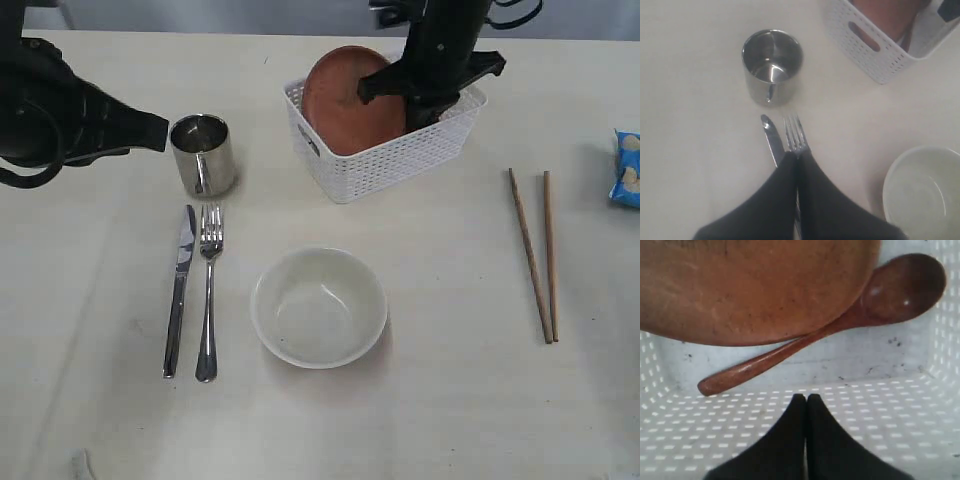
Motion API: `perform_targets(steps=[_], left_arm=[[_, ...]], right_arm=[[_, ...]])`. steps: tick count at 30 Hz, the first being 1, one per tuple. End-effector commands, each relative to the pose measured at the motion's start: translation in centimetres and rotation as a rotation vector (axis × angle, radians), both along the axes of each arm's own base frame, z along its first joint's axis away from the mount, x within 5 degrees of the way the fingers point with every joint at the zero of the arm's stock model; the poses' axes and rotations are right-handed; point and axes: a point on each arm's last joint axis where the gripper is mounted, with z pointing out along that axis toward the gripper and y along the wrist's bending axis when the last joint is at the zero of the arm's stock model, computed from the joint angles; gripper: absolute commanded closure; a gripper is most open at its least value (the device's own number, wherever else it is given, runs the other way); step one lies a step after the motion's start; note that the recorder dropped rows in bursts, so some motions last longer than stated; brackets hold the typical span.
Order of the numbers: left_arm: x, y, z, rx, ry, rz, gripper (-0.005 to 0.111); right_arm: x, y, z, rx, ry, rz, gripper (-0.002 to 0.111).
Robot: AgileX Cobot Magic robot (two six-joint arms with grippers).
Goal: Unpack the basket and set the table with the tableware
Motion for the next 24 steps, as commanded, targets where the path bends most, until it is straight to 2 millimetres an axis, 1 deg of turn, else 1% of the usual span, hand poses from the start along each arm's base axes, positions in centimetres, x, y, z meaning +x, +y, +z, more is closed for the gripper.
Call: perform_targets(steps=[1, 5, 8, 12, 15, 16, 19, 22, 24], left_arm=[[0.0, 0.0, -0.1, -0.007, 0.006, 0.000, 0.107], [0.0, 0.0, -0.1, -0.007, 0.006, 0.000, 0.107], [-0.1, -0.1, -0.1, -0.010, 0.008, 0.001, 0.107], [-0.1, -0.1, -0.1, -0.010, 0.008, 0.001, 0.107], [-0.1, -0.1, -0.1, -0.010, 0.008, 0.001, 0.107], [0.0, -0.1, -0.1, -0.006, 0.006, -0.003, 0.107], [0.0, -0.1, -0.1, -0.006, 0.006, -0.003, 0.107], [0.1, -0.1, -0.1, -0.004, -0.003, -0.010, 0.107], [0.3, -0.2, -0.4, 0.005, 0.005, -0.014, 0.107]], right_arm=[[-1.6, -0.3, -0.6, -0.057, 0.046, -0.022, 0.109], [-3.2, -0.9, -0.9, -0.076, 0.092, -0.029, 0.109], [-4.6, -1.5, -0.1, -0.080, 0.103, -0.041, 0.109], [-7.1, -1.1, 0.9, -0.078, 0.119, -0.038, 0.109], [-8.5, -1.3, 1.4, -0.093, 0.123, -0.056, 0.109], [-8.8, -1.4, 1.6, -0.093, 0.123, -0.072, 0.109], [-9.1, -1.6, 2.6, -0.054, 0.047, -0.105, 0.109], [-9.1, -1.8, 4.1, -0.035, -0.047, -0.121, 0.109], [-9.2, -2.1, 5.5, -0.026, -0.117, -0.141, 0.109]])
